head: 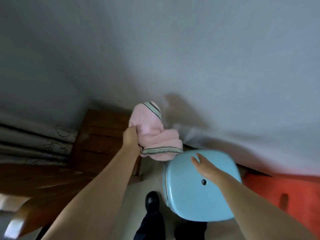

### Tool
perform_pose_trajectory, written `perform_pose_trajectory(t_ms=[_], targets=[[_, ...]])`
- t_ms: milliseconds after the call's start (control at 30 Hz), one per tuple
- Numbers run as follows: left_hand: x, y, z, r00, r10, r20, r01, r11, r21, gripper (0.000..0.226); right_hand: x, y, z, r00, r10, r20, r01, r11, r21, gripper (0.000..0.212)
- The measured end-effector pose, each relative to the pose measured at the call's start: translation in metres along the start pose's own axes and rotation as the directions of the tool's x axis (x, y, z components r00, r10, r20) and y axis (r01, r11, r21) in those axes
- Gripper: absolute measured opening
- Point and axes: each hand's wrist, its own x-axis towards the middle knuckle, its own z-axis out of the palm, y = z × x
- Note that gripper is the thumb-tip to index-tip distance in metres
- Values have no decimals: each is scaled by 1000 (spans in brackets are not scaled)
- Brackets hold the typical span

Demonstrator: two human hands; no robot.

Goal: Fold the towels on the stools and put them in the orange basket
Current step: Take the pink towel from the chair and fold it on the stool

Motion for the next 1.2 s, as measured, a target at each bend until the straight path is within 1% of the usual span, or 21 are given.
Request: perform_pose_trajectory(t_ms=[67, 133, 200, 233, 267, 300, 367, 467, 500, 567, 700, 767, 833, 900, 933, 967, 1000, 1067, 1100, 1167, 1200], targets=[[-41, 5, 0, 994, -31, 106, 31, 1000, -1, 35, -30, -8, -24, 989, -29, -143, 45, 993, 106, 50], [-75, 7, 4, 977, -55, 206, 57, 998, -2, 32, -57, -18, -49, 959, -14, -282, 102, 949, 299, 38], [-106, 6, 8, 960, -59, 273, 55, 998, 23, 31, -85, -30, -68, 961, 31, -274, 145, 789, 597, 34], [-123, 6, 11, 949, -47, 312, 41, 999, 28, 31, -101, -34, -76, 976, 34, -217, 133, 695, 707, 36], [-136, 5, 15, 934, -50, 354, 37, 998, 43, 33, -116, -37, -82, 989, 4, -147, 109, 652, 750, 41], [-148, 5, 18, 921, -61, 386, 44, 998, 54, 36, -130, -41, -86, 996, -49, -73, 87, 672, 735, 46], [-169, 5, 25, 893, -66, 445, 41, 997, 65, 41, -156, -45, -88, 987, -143, 71, 69, 784, 617, 49], [-193, 6, 33, 878, -45, 477, 4, 996, 86, 33, -170, -41, -85, 953, -269, 143, 139, 801, 583, 25], [-198, 6, 34, 880, -38, 474, -9, 995, 96, 31, -173, -40, -84, 943, -304, 134, 157, 765, 625, 24], [-202, 8, 37, 890, 3, 456, -65, 991, 119, 23, -180, -38, -85, 914, -396, 89, 196, 623, 757, 38], [-209, 11, 33, 846, 98, 525, -219, 960, 174, 33, -197, -31, -91, 859, -511, 1, 244, 411, 878, 68], [-217, 10, 33, 815, 138, 562, -280, 944, 174, 29, -206, -25, -93, 860, -510, -5, 260, 431, 864, 68], [-222, 8, 33, 776, 147, 614, -340, 917, 210, 27, -211, -23, -91, 892, -449, -50, 327, 564, 758, 60], [-226, 6, 34, 698, 117, 706, -381, 896, 229, 30, -213, -23, -88, 902, -369, -226, 425, 655, 625, 54], [-228, 5, 34, 663, 103, 741, -378, 901, 213, 35, -215, -22, -88, 898, -324, -299, 441, 659, 610, 55], [-230, 5, 33, 640, 96, 762, -354, 918, 181, 38, -216, -20, -89, 890, -299, -343, 454, 625, 634, 55], [-231, 6, 32, 652, 109, 750, -325, 934, 147, 38, -221, -20, -91, 888, -292, -356, 460, 542, 703, 51], [-229, 4, 28, 724, 176, 667, -322, 941, 102, 34, -229, -19, -95, 887, -350, -302, 414, 310, 856, 39], [-225, 2, 25, 764, 197, 614, -361, 920, 154, 32, -233, -18, -97, 879, -394, -269, 376, 227, 898, 39], [-221, -7, 19, 786, 118, 607, -367, 879, 305, 40, -242, -17, -100, 854, -467, -231, 321, 122, 939, 44], [-221, -11, 16, 748, 20, 664, -321, 886, 335, 47, -245, -17, -102, 847, -477, -234, 309, 83, 948, 47]])
